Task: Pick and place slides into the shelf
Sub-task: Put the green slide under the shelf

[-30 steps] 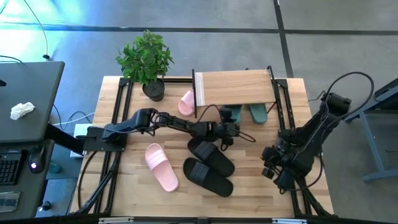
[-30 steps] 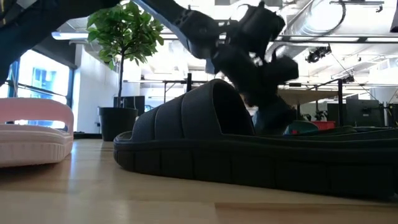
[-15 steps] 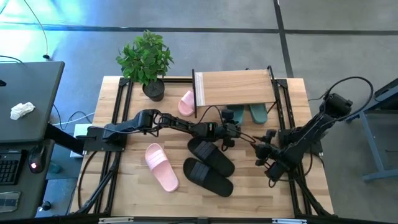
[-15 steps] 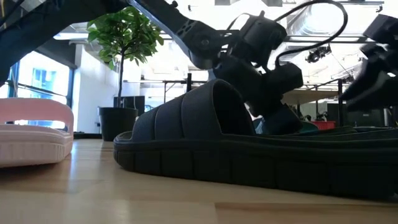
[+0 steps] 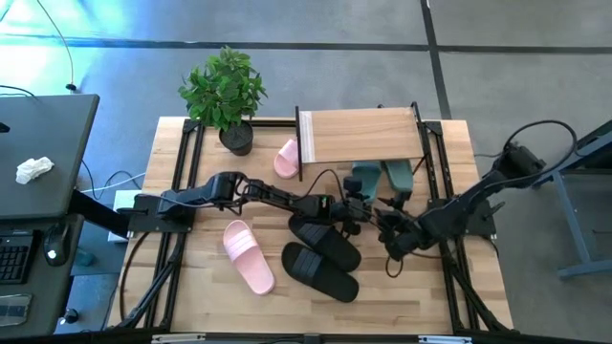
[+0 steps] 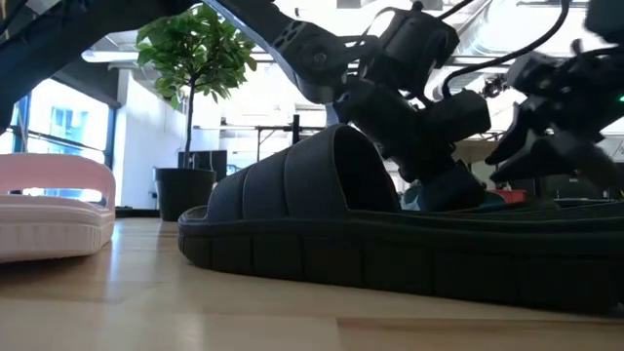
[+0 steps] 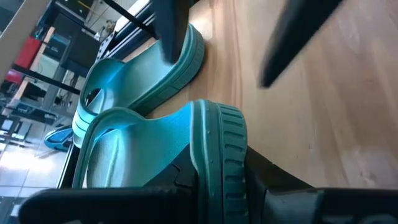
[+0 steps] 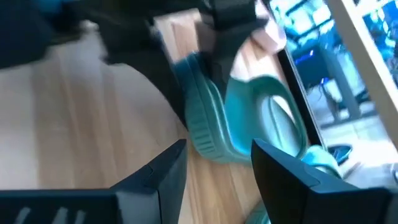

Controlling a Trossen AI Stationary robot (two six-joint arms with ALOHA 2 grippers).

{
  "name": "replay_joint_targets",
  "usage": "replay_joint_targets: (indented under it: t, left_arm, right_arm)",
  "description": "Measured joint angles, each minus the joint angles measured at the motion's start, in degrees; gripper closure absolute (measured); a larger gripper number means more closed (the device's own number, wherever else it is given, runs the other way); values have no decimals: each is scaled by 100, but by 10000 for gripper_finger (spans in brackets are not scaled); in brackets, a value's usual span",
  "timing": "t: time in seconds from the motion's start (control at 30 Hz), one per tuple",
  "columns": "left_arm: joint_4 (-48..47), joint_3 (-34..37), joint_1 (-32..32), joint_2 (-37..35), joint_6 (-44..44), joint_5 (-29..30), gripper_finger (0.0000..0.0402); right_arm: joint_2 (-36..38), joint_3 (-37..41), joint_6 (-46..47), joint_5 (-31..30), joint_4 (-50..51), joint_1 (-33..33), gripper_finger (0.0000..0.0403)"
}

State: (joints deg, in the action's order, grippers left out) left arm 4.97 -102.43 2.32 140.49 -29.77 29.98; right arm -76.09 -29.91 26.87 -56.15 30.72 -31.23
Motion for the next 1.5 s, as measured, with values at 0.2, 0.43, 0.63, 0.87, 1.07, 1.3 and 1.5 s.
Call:
replay_joint_targets:
  t: [0.2, 0.43, 0.63, 0.87, 1.07, 1.3, 1.5]
  left_arm:
    - [2, 0, -8, 0, 3, -21, 353]
    - [12, 0, -10, 0, 7, -87, 353]
    - [6, 4, -19, 0, 16, -208, 353]
    - [-28, 11, -19, 0, 1, -219, 353]
    - [-56, 11, -17, 0, 2, -230, 353]
    - [-35, 7, -19, 0, 3, -234, 353]
    - [-66, 9, -19, 0, 5, -342, 353]
  right_arm:
    - [0, 0, -235, 447, -181, 391, 233]
    - [0, 0, -1489, 483, -1105, 465, 233]
    - [0, 0, -2034, 791, -1413, 714, 233]
    - [0, -8, -2166, 1162, -1333, 953, 233]
    - [4, -26, -2008, 1181, -901, 854, 233]
    - [-9, 0, -1486, 1200, -234, 897, 233]
    - [-4, 7, -1685, 1069, -511, 932, 233]
